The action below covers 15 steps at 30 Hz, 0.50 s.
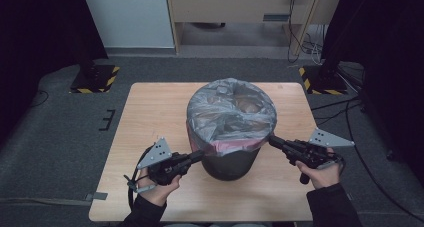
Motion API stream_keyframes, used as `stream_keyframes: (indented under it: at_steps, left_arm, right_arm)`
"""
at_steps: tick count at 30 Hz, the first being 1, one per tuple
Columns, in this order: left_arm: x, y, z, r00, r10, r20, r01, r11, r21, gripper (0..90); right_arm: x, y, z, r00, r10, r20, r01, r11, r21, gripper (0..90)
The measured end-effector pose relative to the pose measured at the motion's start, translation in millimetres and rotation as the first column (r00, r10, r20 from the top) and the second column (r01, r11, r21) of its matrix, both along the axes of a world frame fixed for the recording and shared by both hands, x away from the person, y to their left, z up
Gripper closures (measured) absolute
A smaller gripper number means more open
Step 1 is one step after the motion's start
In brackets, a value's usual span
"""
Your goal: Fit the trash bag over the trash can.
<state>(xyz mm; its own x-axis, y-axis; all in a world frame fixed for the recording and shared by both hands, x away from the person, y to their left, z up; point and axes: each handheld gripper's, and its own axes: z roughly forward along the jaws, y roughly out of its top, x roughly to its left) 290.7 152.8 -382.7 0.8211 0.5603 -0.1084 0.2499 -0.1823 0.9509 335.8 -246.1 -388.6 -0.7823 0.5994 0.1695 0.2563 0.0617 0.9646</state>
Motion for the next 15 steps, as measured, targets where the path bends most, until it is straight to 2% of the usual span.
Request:
stream_keyframes:
  at_steps: [1, 3, 5, 7, 8, 10, 12, 14, 15]
  left_arm:
    - [-0.7, -1.7, -1.3, 1.0000, -0.001, -0.001, 0.001, 0.9998, 0.017, 90.0]
    - [0.5, -1.5, -4.4, 0.9998, 0.012, -0.012, -0.012, 0.9997, 0.021, 90.0]
    - [4.6, 2.7, -9.1, 0.9989, 0.020, -0.042, -0.021, 0.9995, -0.025, 90.0]
    - [7.6, 7.4, -11.4, 0.9979, 0.037, -0.054, -0.041, 0.9958, -0.082, 90.0]
    - [8.6, 9.8, -11.6, 0.9959, 0.059, -0.068, -0.067, 0.9916, -0.111, 84.2]
    - [9.8, 17.1, -11.0, 0.9928, 0.100, -0.066, -0.109, 0.9815, -0.157, 67.9]
    - [9.3, 24.0, -9.2, 0.9889, 0.138, -0.055, -0.145, 0.9740, -0.174, 53.4]
    - [8.7, 30.2, -8.0, 0.9834, 0.178, -0.034, -0.181, 0.9679, -0.174, 42.1]
    - [8.4, 33.6, -8.3, 0.9793, 0.201, -0.027, -0.202, 0.9647, -0.169, 39.4]
  right_arm:
    - [0.7, 0.5, -1.0, 1.0000, -0.009, 0.002, 0.009, 0.999, -0.036, 90.0]
    - [1.9, 1.0, -3.8, 0.9996, -0.029, 0.000, 0.029, 0.997, -0.070, 90.0]
    - [3.3, 0.3, -6.8, 0.9988, -0.048, -0.005, 0.048, 0.995, -0.084, 90.0]
    - [4.2, -0.3, -8.2, 0.9980, -0.062, -0.010, 0.061, 0.997, -0.052, 88.8]
    - [4.6, -1.2, -8.4, 0.9977, -0.067, -0.007, 0.067, 0.997, -0.036, 86.8]
    - [6.1, -3.7, -8.0, 0.9981, -0.061, 0.012, 0.061, 0.998, 0.001, 73.2]
    - [6.2, -6.9, -5.3, 0.9985, -0.053, 0.012, 0.052, 0.997, 0.064, 62.7]
    - [6.3, -12.2, 1.0, 0.9961, -0.082, 0.033, 0.078, 0.989, 0.129, 50.3]
    - [6.6, -14.2, 3.5, 0.9954, -0.088, 0.038, 0.081, 0.986, 0.147, 48.0]
